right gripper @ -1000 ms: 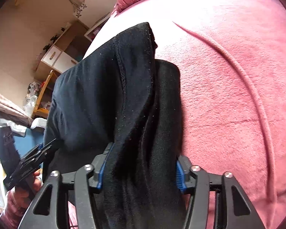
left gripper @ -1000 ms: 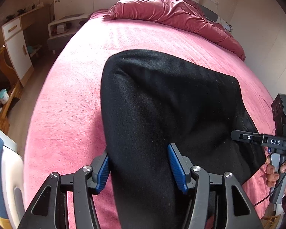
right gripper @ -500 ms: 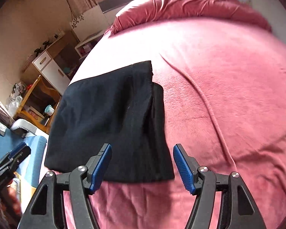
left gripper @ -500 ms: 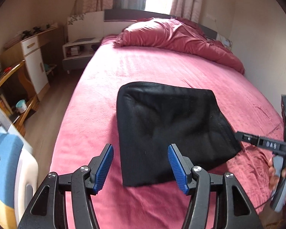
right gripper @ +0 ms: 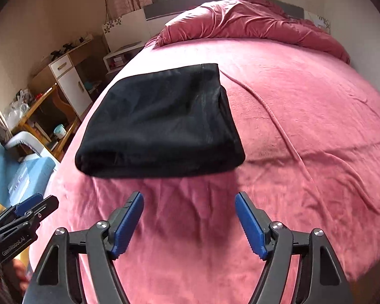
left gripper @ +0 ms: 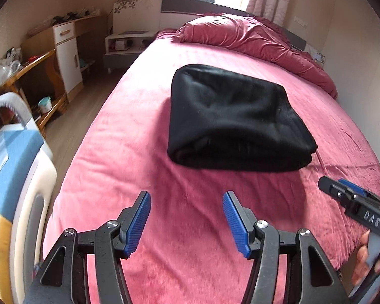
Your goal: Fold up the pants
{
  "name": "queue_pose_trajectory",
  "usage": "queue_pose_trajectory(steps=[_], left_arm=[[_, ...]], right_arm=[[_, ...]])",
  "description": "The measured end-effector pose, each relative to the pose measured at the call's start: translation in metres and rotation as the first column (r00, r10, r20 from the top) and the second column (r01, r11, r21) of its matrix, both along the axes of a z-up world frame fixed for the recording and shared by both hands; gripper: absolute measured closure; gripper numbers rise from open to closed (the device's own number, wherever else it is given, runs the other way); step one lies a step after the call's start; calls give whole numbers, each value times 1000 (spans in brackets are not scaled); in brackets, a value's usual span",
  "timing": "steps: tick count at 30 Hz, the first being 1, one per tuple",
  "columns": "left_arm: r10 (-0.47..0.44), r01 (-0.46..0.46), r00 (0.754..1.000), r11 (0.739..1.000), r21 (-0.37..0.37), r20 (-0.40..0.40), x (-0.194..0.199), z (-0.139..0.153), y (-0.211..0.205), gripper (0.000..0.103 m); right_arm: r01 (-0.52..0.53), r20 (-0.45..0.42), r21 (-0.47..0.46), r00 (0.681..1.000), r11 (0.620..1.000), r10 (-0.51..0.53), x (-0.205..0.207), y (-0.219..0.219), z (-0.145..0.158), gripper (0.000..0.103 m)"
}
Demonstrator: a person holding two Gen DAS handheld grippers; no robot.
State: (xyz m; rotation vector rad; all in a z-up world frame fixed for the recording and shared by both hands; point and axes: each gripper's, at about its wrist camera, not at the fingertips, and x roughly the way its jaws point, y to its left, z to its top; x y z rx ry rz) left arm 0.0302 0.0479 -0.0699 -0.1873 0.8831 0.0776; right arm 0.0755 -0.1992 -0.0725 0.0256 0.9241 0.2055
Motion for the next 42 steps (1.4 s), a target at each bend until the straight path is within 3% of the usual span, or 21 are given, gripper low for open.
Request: queue_pose_trajectory(steps=[7, 16, 42], left_arm=[[33, -33, 999, 999, 8, 42, -18, 15, 4, 42], [23, -26, 997, 999, 35, 72, -23, 25, 3, 38], [34, -37, 997, 998, 47, 63, -25, 24, 0, 38]], right_arm=[[-28, 18, -69, 999, 997, 29, -24, 17, -9, 26], [-5, 31, -75, 999, 997, 7, -30, 16, -5, 24], [-10, 34, -87, 999, 996, 13, -29, 17, -4, 23]])
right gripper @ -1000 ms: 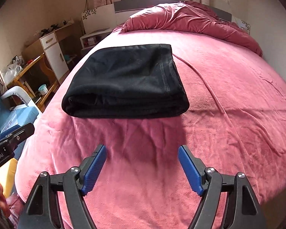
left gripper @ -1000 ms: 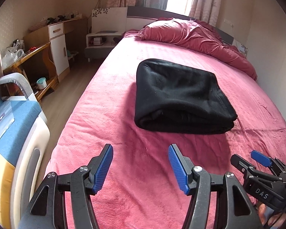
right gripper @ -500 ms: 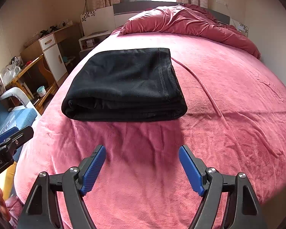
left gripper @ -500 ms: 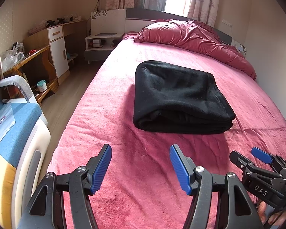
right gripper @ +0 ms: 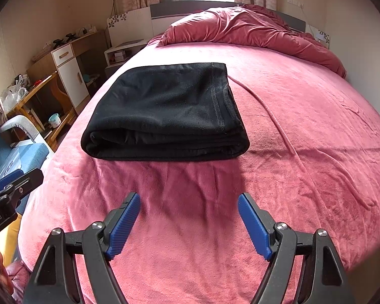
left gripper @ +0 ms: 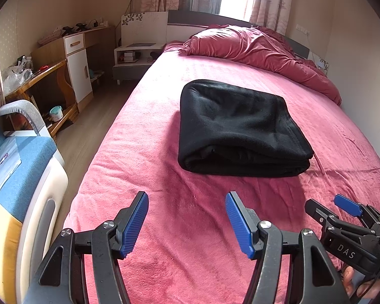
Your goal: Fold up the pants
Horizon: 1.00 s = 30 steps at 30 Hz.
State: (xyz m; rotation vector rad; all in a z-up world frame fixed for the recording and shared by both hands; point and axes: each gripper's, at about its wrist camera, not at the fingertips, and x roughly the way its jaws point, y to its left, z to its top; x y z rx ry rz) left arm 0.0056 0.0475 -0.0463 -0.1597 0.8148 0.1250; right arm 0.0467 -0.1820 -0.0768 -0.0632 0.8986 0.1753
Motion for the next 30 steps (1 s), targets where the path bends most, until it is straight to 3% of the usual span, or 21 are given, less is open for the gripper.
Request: queue_pose_trajectory(steps=[30], left_arm=[[-2, 2, 1000, 1000, 5, -2, -4, 2, -3, 39]], right_arm=[[0, -8, -1, 1000, 1000, 0, -3, 1, -3, 22]])
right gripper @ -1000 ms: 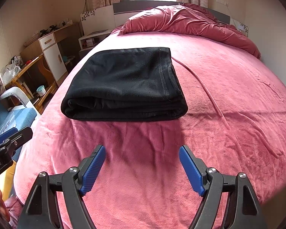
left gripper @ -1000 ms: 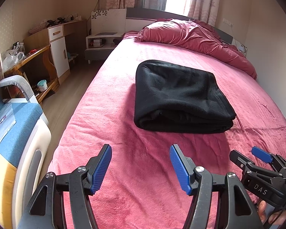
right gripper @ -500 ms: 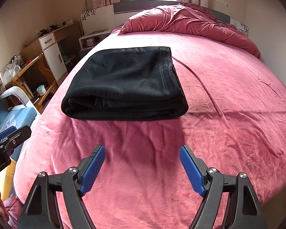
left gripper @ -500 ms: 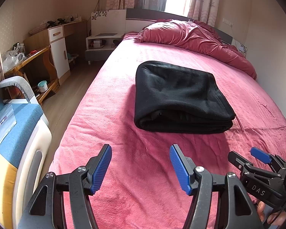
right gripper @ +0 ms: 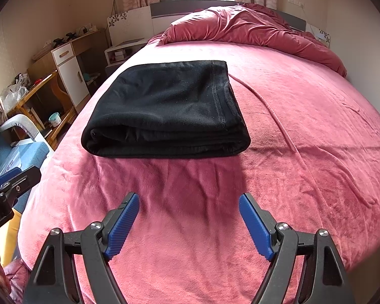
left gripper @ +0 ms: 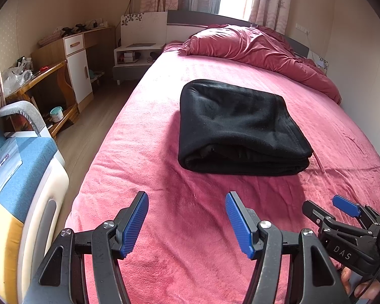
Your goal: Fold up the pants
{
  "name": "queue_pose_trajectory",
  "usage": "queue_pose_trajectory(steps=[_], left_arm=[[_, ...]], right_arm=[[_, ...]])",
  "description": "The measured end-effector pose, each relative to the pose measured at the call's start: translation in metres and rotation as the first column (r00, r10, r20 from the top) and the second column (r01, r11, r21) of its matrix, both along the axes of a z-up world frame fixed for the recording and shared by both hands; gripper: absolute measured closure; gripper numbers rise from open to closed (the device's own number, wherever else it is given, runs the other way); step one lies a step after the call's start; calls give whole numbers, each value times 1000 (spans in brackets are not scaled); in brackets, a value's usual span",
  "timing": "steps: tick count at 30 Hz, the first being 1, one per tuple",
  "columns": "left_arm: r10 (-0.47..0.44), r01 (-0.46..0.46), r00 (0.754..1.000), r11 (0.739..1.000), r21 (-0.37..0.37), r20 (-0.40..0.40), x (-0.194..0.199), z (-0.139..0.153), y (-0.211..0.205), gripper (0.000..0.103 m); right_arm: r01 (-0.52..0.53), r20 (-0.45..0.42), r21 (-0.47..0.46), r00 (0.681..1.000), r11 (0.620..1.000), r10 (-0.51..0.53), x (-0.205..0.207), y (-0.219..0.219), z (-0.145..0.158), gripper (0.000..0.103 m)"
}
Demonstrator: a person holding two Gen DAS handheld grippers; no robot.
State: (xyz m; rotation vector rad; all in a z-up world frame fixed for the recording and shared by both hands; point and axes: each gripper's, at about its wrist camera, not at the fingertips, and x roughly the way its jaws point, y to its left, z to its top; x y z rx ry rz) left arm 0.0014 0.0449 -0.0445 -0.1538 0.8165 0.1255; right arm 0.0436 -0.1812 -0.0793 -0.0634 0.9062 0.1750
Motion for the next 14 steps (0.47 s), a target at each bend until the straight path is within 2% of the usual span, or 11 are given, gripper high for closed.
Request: queue_pose_trajectory(steps=[14], left_arm=[[6, -6, 1000, 1000, -15, 7, 2, -6, 2, 39]], right_arm=[[15, -26, 1, 1000, 1000, -15, 3, -5, -10, 21]])
